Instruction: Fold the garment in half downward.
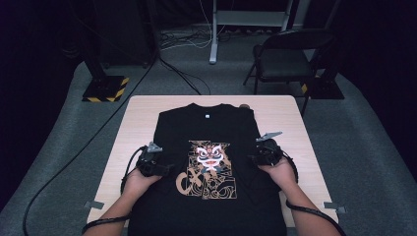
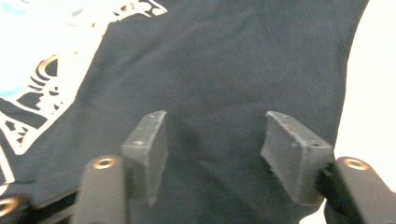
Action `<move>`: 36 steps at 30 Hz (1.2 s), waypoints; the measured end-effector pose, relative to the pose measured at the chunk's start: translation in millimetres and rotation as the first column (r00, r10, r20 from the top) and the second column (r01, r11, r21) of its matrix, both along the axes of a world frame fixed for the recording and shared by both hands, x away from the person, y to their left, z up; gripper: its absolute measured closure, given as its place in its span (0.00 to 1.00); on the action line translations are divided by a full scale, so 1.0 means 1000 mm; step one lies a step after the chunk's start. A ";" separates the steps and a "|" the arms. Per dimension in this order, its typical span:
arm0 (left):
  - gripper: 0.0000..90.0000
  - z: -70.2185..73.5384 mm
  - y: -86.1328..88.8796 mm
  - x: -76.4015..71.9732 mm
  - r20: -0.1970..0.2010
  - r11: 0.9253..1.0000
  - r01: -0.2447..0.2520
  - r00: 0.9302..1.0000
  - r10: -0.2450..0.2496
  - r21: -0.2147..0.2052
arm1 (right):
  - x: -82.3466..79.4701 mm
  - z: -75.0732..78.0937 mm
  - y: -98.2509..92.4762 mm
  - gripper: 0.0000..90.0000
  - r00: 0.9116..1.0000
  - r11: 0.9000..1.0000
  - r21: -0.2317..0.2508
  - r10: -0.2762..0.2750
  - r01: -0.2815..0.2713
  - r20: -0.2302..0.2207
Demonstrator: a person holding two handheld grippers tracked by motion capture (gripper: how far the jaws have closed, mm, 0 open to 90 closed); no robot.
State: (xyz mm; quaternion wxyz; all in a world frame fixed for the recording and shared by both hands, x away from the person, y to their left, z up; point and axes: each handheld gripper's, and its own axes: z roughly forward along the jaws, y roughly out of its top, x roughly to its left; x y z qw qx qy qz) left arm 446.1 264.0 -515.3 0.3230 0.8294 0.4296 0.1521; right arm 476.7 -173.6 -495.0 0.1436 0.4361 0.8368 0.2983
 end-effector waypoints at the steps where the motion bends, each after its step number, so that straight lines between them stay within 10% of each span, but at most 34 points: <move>1: 0.17 0.000 0.000 0.000 0.000 1.000 0.001 1.000 -0.001 0.003 | 0.003 -0.002 -0.002 0.47 1.000 1.000 -0.002 -0.001 0.001 -0.010; 18: 0.16 -0.002 0.001 -0.002 0.023 1.000 -0.005 1.000 0.005 -0.006 | 0.041 0.001 -0.011 0.65 0.989 0.989 0.040 -0.144 0.143 0.029; 36: 0.20 0.001 0.002 -0.004 0.017 0.999 -0.036 0.999 0.036 -0.001 | 0.075 -0.003 -0.024 0.70 0.971 0.970 0.046 -0.238 0.239 -0.033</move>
